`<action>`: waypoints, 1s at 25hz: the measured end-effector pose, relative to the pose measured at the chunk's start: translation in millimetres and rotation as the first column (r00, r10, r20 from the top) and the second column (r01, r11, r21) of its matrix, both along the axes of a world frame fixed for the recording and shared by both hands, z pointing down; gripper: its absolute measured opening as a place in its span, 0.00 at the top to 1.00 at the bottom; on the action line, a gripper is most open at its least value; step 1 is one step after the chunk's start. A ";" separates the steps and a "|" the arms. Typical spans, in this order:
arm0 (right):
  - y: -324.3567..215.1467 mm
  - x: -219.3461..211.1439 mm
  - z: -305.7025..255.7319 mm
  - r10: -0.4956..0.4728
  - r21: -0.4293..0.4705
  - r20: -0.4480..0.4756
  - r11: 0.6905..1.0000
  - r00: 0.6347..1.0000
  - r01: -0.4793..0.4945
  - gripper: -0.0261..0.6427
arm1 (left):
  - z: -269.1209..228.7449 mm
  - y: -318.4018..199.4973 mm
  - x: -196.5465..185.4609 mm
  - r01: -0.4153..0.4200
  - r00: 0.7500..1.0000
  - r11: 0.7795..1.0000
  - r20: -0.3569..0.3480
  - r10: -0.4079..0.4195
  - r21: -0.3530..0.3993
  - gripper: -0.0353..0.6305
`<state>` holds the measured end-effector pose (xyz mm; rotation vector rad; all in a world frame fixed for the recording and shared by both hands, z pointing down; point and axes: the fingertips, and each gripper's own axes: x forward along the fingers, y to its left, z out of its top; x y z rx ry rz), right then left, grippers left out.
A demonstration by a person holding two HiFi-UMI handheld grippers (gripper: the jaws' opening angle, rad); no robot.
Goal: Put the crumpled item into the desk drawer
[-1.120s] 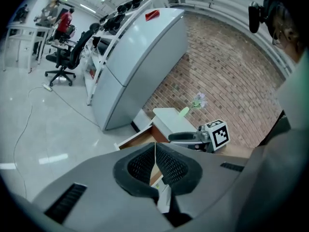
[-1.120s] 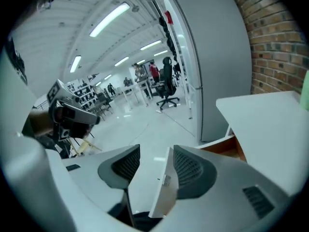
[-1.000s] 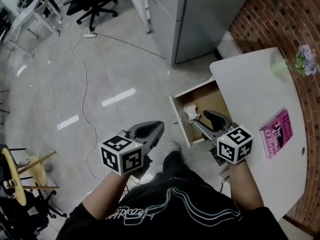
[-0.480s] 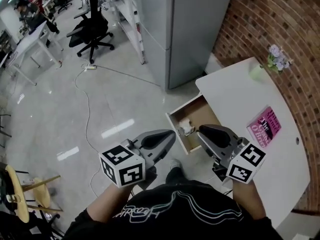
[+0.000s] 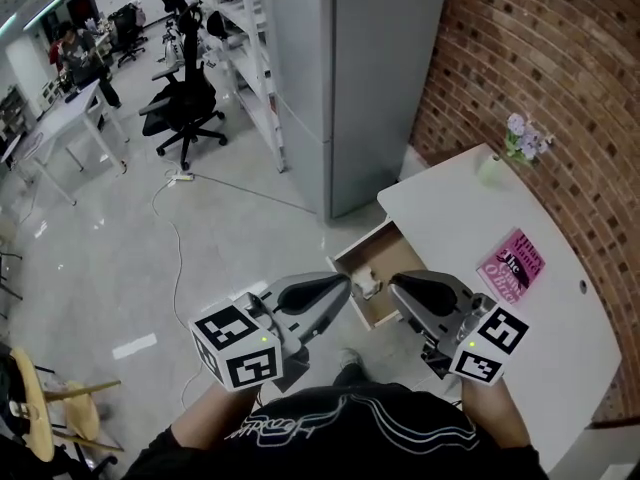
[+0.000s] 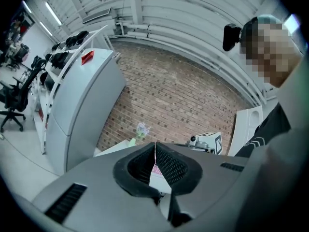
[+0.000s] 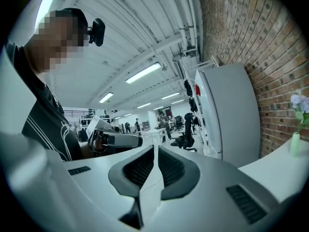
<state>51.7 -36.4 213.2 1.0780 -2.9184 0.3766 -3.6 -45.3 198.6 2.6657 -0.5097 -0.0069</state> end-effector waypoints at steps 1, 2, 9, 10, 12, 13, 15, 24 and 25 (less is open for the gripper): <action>2.2 0.5 -0.3 0.007 -0.004 0.009 1.000 1.000 -0.007 0.88 | -4.0 2.8 -0.3 0.004 1.000 1.000 -0.003 -0.004 0.010 0.91; 4.7 0.5 -1.0 0.010 -0.004 0.018 1.000 1.000 -0.010 0.88 | -7.5 4.9 -0.3 0.007 1.000 1.000 -0.008 -0.007 0.019 0.91; 11.0 1.6 0.0 0.052 -0.001 0.068 0.999 0.996 -0.052 0.88 | -14.9 18.4 3.4 -0.006 1.000 0.998 -0.016 0.007 0.058 0.91; 11.3 1.9 0.9 0.059 -0.005 0.075 0.998 0.995 -0.058 0.88 | -13.9 19.6 2.8 -0.008 1.000 0.999 -0.020 0.009 0.053 0.91; 12.8 2.1 1.4 0.062 -0.013 0.084 0.998 0.995 -0.062 0.89 | -12.5 21.5 2.0 -0.005 1.000 0.999 -0.028 0.006 0.041 0.91; 13.6 1.9 1.1 0.060 -0.015 0.087 0.998 0.994 -0.059 0.89 | -12.1 22.3 1.9 -0.001 0.999 0.999 -0.032 0.002 0.037 0.91; 15.2 0.6 0.0 0.054 -0.013 0.089 0.999 0.995 -0.053 0.89 | -10.9 24.0 1.4 0.006 0.999 1.000 -0.034 -0.005 0.031 0.91; 25.2 -5.5 -2.3 0.031 -0.006 0.084 1.000 0.996 -0.031 0.89 | -7.6 32.3 3.3 -0.001 0.999 0.999 -0.040 0.002 0.032 0.91; 25.4 -5.8 -3.6 0.030 -0.004 0.085 1.000 0.996 -0.029 0.89 | -8.8 32.6 3.5 0.000 0.999 0.999 -0.039 0.002 0.034 0.91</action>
